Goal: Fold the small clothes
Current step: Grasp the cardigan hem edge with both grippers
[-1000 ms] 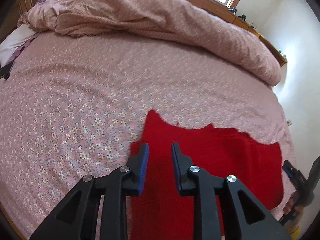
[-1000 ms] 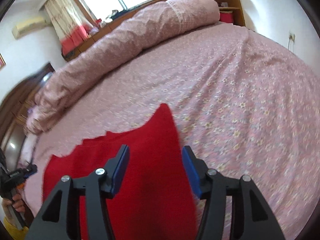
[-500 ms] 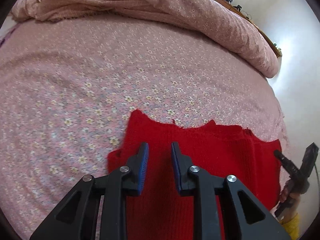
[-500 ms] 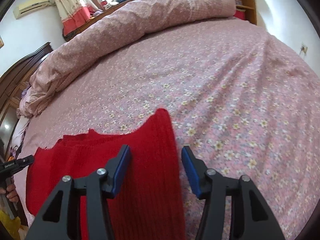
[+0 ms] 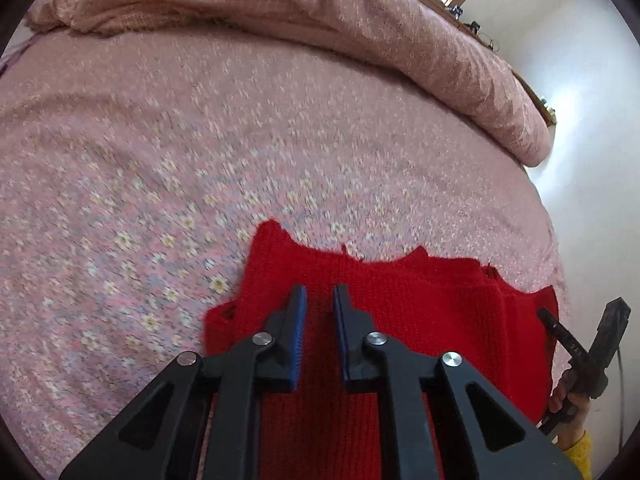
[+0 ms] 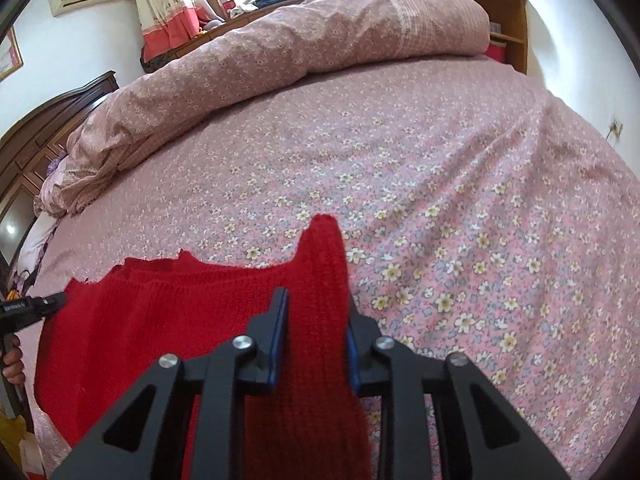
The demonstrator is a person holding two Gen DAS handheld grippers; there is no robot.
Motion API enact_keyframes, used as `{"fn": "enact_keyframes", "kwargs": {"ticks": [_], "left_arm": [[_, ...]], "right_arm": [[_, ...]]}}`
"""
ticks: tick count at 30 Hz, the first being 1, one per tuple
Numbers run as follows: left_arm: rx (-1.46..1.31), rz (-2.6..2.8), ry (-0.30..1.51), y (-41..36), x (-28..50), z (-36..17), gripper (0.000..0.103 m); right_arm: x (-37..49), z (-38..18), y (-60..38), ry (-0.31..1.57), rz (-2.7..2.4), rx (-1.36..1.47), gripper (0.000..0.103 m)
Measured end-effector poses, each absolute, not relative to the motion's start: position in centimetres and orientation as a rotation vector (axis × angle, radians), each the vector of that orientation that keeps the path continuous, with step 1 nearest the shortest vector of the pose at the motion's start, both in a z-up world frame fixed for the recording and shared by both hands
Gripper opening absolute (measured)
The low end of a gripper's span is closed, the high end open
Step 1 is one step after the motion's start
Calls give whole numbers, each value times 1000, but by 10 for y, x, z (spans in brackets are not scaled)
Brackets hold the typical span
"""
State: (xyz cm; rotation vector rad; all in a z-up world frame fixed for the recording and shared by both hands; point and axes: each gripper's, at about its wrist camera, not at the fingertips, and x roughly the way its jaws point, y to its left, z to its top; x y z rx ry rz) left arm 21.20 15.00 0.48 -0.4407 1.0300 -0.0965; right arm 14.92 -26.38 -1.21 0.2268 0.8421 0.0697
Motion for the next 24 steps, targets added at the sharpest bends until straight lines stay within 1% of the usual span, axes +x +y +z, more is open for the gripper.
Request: {"fn": "enact_keyframes", "kwargs": {"ticks": [3,5,9,12,17,24], "left_arm": [[-377,-34,1020,155,210,11,7],[-363,-30,1048,156,215,8,7],[-370,-40,1083,154,222,-1,11],[-362,-42,1085,148,228,-6,15],[-366,-69,1089,142,230,-10,15],[-470,-79,1048,167,211,-1,17]], "right_arm": [[151,-12,-261,844,68,208,27],[153,-12,-259,856,62,209,33],[156,-13,-261,867,62,231,38],[158,-15,-262,871,63,238,38],[157,-16,-261,864,66,229,38],[157,-18,-262,862,73,226,38]]}}
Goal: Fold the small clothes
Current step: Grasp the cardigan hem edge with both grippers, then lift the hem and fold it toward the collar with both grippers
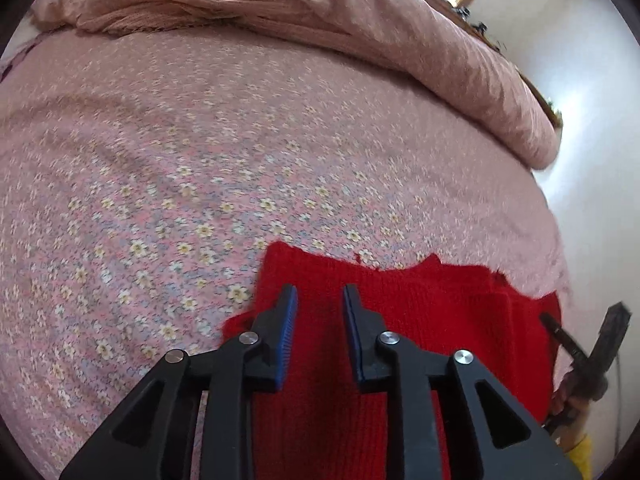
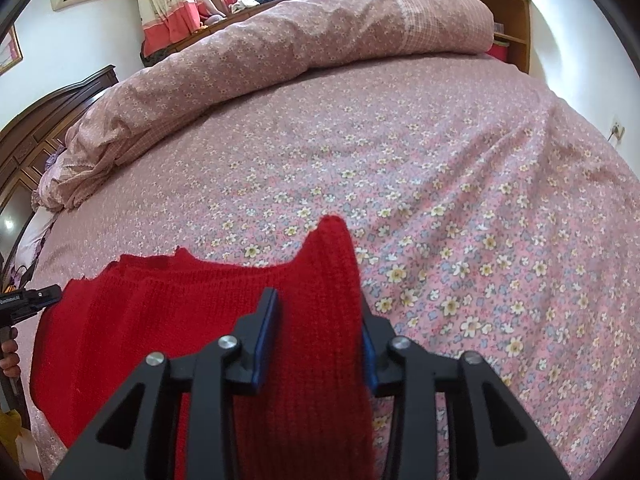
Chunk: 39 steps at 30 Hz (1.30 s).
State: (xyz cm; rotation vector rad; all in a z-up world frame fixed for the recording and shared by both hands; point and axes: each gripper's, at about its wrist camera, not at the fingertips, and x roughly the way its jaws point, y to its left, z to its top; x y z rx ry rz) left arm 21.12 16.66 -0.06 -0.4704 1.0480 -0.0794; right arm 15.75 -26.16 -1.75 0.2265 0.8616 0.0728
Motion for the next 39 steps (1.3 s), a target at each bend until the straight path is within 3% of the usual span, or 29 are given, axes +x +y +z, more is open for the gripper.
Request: {"fn": "enact_keyframes", "kwargs": {"ticks": [9,13,14,16,18,24,26,27,28,31,39], "left_arm": [[-398,-71,1079,158,221,-10,19],[-320,-93,1005,152,213,8,20],[-309,-92,996,153,212,10,23],[-295,-87,1018,157,214,11,48],[-287,-80,1050,160,219,6,58],[-343,-164,1110,154,224,-15,58],[-365,-159,1112,150,224,-17,51],[-376,-156,1117,148,225,-19,39],[-378,-157,1111,146,226,-19,23],[-400,-161,1052,152,219,-10,1],[-373,-114,917,160,225,12,1]], "right_arm": [[161,-21,-263,869,74,252,40],[161,-21,-264,871,79,255,40],[161,-22,-264,873,78,257,41],[162,-23,-265,876,78,263,41],[162,-23,-265,878,78,269,42],[162,-23,-264,879,80,263,42],[163,-22,-263,877,84,258,43],[163,-22,-263,874,85,255,42],[162,-21,-263,866,87,252,36],[156,-16,-263,831,106,255,19],[153,1,-280,699,80,379,13]]}}
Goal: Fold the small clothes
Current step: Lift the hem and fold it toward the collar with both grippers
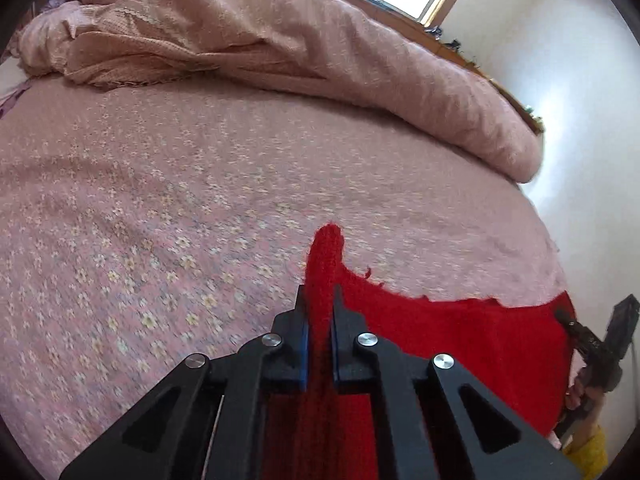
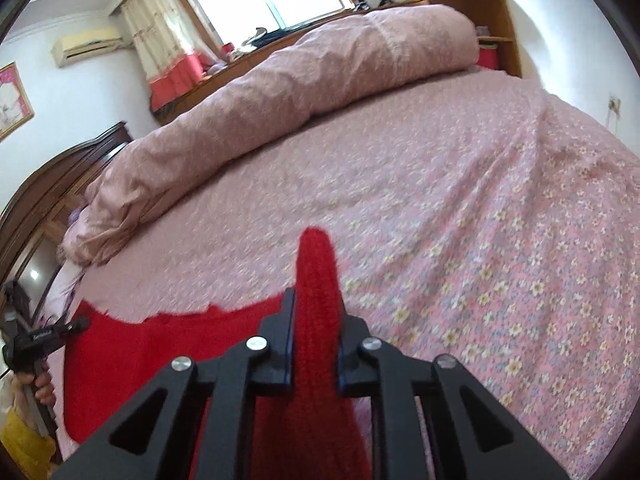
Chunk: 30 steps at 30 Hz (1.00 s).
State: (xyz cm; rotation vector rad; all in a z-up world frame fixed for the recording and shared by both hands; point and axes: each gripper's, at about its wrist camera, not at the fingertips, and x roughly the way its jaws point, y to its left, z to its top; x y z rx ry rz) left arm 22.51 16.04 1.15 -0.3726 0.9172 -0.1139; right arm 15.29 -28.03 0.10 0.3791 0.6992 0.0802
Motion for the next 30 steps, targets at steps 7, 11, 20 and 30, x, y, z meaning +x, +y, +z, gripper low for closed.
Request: {"fn": "enact_keyframes", "kwargs": {"ticks": [7,11,20,30], "left_arm": [[-371,-50,1035,157,238,-36,2],[-414,-40,1050,162,232,-24,3],[-336,2,1000,167,185,30,3],[-306,-43,1096,126,116,11,4]], "right_arm": [[178,-37,-298,825,-3,485,14],[177,-28,-297,844,-12,464,25],[127,14,-290,797,-42,401,41],[58,14,-242,838,37,346,41]]}}
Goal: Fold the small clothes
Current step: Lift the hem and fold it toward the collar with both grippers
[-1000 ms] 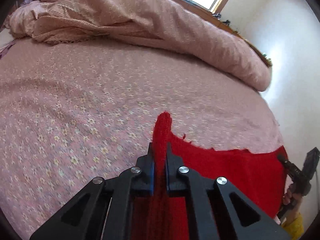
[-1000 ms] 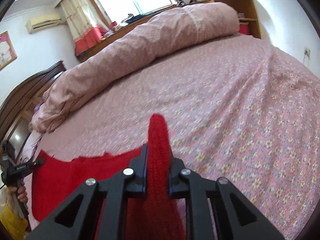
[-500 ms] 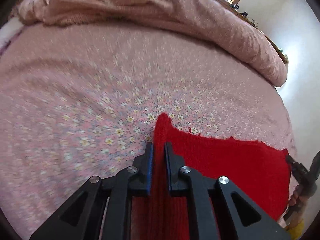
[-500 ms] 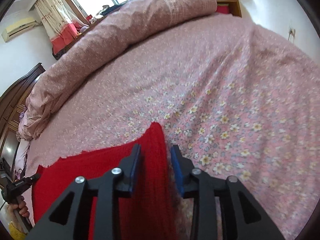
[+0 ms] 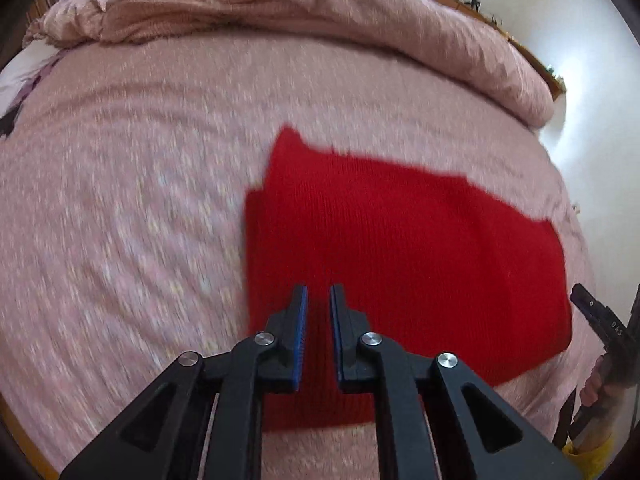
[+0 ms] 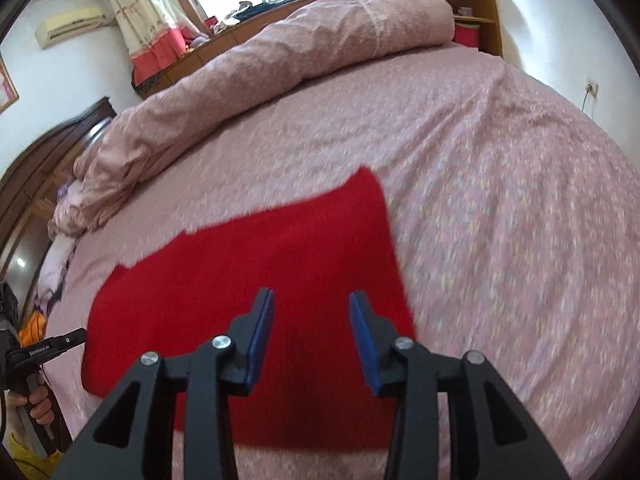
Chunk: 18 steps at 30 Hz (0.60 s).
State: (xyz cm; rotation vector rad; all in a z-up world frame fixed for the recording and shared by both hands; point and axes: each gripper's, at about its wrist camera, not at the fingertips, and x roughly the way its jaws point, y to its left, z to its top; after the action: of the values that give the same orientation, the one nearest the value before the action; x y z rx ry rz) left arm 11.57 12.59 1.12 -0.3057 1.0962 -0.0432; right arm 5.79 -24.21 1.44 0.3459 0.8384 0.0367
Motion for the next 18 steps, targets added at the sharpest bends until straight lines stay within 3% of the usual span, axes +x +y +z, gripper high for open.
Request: {"fn": "enact_keyframes", "kwargs": {"ticks": [5,6,18], "left_arm": [[-272,-22,1076,120,106,-4,5],[-256,-21,1074,118,107,-5,5],[-276,4,1106,118,102,3,6]], "right_arm": [[54,-14,-233,895,-35,242,41],[56,-21,-234,900,-49,219,46],[47,-21,-252,876,-54,365,52]]}}
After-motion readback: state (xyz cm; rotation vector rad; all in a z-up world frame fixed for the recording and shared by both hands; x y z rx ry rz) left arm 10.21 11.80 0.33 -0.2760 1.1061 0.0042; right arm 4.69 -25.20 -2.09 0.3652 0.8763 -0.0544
